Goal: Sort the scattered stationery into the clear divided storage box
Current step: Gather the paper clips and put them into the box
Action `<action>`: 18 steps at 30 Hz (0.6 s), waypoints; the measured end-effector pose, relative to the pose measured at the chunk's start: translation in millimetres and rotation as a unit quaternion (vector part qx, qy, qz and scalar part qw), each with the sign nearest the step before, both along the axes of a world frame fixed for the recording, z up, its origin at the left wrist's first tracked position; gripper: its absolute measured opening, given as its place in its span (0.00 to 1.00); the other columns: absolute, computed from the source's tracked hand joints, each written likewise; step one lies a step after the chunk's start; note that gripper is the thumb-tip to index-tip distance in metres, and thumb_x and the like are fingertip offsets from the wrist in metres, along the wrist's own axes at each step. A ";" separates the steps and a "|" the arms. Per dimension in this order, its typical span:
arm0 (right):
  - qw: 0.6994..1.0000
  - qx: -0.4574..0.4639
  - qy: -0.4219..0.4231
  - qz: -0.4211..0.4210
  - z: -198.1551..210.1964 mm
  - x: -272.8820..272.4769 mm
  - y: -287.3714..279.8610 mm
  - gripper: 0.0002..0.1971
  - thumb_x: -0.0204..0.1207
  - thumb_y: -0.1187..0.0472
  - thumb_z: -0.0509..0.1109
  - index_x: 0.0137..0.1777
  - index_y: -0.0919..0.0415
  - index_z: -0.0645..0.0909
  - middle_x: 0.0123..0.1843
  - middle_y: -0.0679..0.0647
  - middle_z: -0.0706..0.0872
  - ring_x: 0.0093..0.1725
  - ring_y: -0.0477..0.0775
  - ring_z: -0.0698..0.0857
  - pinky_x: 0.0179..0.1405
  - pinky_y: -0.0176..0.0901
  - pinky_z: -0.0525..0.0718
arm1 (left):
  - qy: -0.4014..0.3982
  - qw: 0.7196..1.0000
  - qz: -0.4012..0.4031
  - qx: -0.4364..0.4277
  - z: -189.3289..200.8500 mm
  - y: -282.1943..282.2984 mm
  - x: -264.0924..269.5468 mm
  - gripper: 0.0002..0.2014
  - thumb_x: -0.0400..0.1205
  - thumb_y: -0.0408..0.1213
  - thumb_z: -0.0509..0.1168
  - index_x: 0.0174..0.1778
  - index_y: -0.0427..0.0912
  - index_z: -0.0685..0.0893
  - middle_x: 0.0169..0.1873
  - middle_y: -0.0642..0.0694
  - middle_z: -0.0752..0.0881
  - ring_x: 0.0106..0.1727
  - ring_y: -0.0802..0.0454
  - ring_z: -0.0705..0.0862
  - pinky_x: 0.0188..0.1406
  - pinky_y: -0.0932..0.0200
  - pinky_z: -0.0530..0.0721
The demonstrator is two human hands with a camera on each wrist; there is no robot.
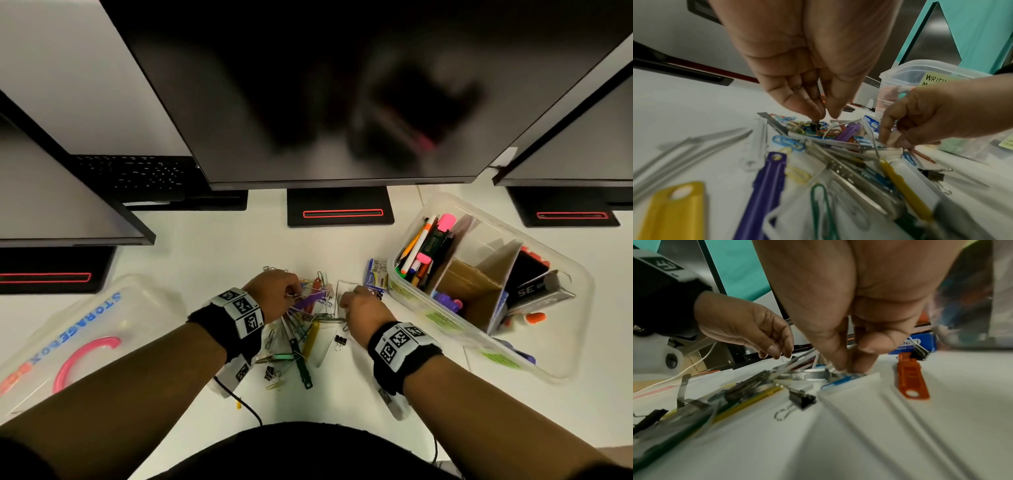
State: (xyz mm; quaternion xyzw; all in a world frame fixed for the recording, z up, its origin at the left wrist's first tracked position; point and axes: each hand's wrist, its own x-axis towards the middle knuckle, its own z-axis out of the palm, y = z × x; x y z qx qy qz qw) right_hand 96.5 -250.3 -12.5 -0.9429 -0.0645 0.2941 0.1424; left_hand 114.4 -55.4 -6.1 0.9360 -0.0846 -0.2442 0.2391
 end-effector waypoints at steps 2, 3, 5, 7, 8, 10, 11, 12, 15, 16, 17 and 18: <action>1.000 0.015 -0.012 -0.018 -0.7 -3.7 -3.8 0.17 0.77 0.72 0.58 0.63 0.61 0.78 0.63 0.61 0.77 0.59 0.62 0.82 0.56 0.44 0.79 | -0.007 1.000 0.003 -0.004 -0.3 0.3 -1.0 0.11 0.78 0.30 0.63 0.55 0.43 0.85 0.56 0.44 0.84 0.56 0.47 0.81 0.53 0.62 0.74; 0.999 0.023 -0.021 -0.025 -0.1 -4.8 -6.1 0.17 0.78 0.71 0.58 0.64 0.62 0.78 0.64 0.61 0.77 0.60 0.61 0.81 0.57 0.42 0.78 | -0.013 1.000 0.003 -0.009 -0.3 -1.3 -0.2 0.11 0.78 0.31 0.63 0.54 0.42 0.85 0.55 0.44 0.85 0.55 0.47 0.82 0.54 0.62 0.76; 0.997 0.038 -0.041 -0.044 3.5 -6.4 -9.7 0.17 0.80 0.68 0.58 0.66 0.62 0.77 0.68 0.60 0.76 0.63 0.59 0.81 0.60 0.38 0.76 | -0.025 0.999 0.000 -0.022 1.3 -8.8 3.6 0.09 0.80 0.34 0.63 0.54 0.42 0.85 0.55 0.45 0.85 0.55 0.48 0.83 0.55 0.60 0.78; 0.993 0.059 -0.068 -0.081 8.7 -7.7 -12.5 0.16 0.80 0.64 0.59 0.65 0.61 0.79 0.69 0.63 0.76 0.64 0.60 0.81 0.62 0.37 0.75 | -0.038 0.999 -0.012 -0.031 3.3 -24.2 10.0 0.09 0.81 0.36 0.61 0.54 0.43 0.84 0.54 0.45 0.84 0.56 0.49 0.82 0.55 0.60 0.77; 0.991 0.067 -0.076 -0.089 11.7 -8.9 -14.1 0.15 0.79 0.64 0.59 0.64 0.62 0.80 0.66 0.63 0.78 0.64 0.59 0.81 0.62 0.37 0.74 | -0.048 0.998 -0.018 -0.032 3.7 -34.2 13.3 0.09 0.82 0.37 0.60 0.54 0.43 0.84 0.53 0.46 0.84 0.56 0.48 0.82 0.53 0.60 0.76; 0.991 0.075 -0.072 -0.085 18.8 -12.6 -15.7 0.14 0.78 0.65 0.60 0.60 0.63 0.82 0.60 0.63 0.82 0.63 0.58 0.79 0.60 0.37 0.73 | -0.067 0.997 -0.023 -0.020 4.4 -53.3 18.2 0.10 0.83 0.39 0.59 0.54 0.44 0.83 0.54 0.45 0.83 0.56 0.47 0.81 0.52 0.60 0.75; 0.991 0.080 -0.067 -0.080 22.7 -14.9 -17.8 0.13 0.77 0.65 0.61 0.59 0.63 0.82 0.58 0.63 0.83 0.62 0.58 0.80 0.58 0.37 0.73 | -0.070 0.997 -0.027 -0.008 3.3 -62.7 19.3 0.10 0.83 0.40 0.58 0.55 0.44 0.83 0.55 0.45 0.82 0.58 0.46 0.81 0.54 0.58 0.76; 0.991 0.088 -0.061 -0.079 26.3 -17.2 -19.1 0.13 0.76 0.66 0.61 0.58 0.62 0.82 0.57 0.61 0.83 0.60 0.57 0.80 0.56 0.36 0.73 | -0.068 0.997 -0.035 0.013 1.2 -69.8 19.5 0.11 0.83 0.41 0.59 0.57 0.43 0.82 0.57 0.43 0.81 0.60 0.44 0.80 0.58 0.56 0.77; 0.990 0.115 -0.061 -0.061 44.5 -20.6 -25.4 0.12 0.74 0.67 0.63 0.56 0.61 0.82 0.50 0.56 0.82 0.48 0.51 0.79 0.45 0.32 0.71 | -0.060 0.990 -0.076 0.100 -6.6 -82.7 16.7 0.15 0.82 0.40 0.61 0.63 0.41 0.77 0.62 0.40 0.78 0.64 0.40 0.78 0.62 0.50 0.77; 0.988 0.125 -0.066 -0.061 51.6 -19.9 -28.5 0.12 0.74 0.67 0.64 0.55 0.60 0.82 0.47 0.53 0.81 0.45 0.49 0.78 0.44 0.32 0.71 | -0.065 0.986 -0.085 0.127 -9.0 -84.5 16.0 0.15 0.81 0.37 0.61 0.63 0.39 0.76 0.62 0.39 0.77 0.63 0.39 0.79 0.60 0.49 0.78; 0.986 0.137 -0.066 -0.067 59.6 -18.7 -31.3 0.11 0.74 0.66 0.64 0.55 0.60 0.82 0.45 0.52 0.81 0.43 0.49 0.78 0.43 0.32 0.73 | -0.072 0.982 -0.093 0.151 -10.9 -84.1 15.4 0.14 0.81 0.34 0.60 0.63 0.38 0.76 0.62 0.38 0.76 0.62 0.39 0.80 0.58 0.49 0.79; 0.983 0.153 -0.068 -0.077 67.8 -17.1 -35.1 0.10 0.75 0.66 0.65 0.54 0.60 0.82 0.44 0.52 0.81 0.40 0.50 0.80 0.42 0.35 0.76 | -0.075 0.978 -0.101 0.166 -12.5 -83.5 14.9 0.14 0.80 0.32 0.60 0.62 0.38 0.75 0.61 0.38 0.76 0.60 0.39 0.81 0.56 0.50 0.79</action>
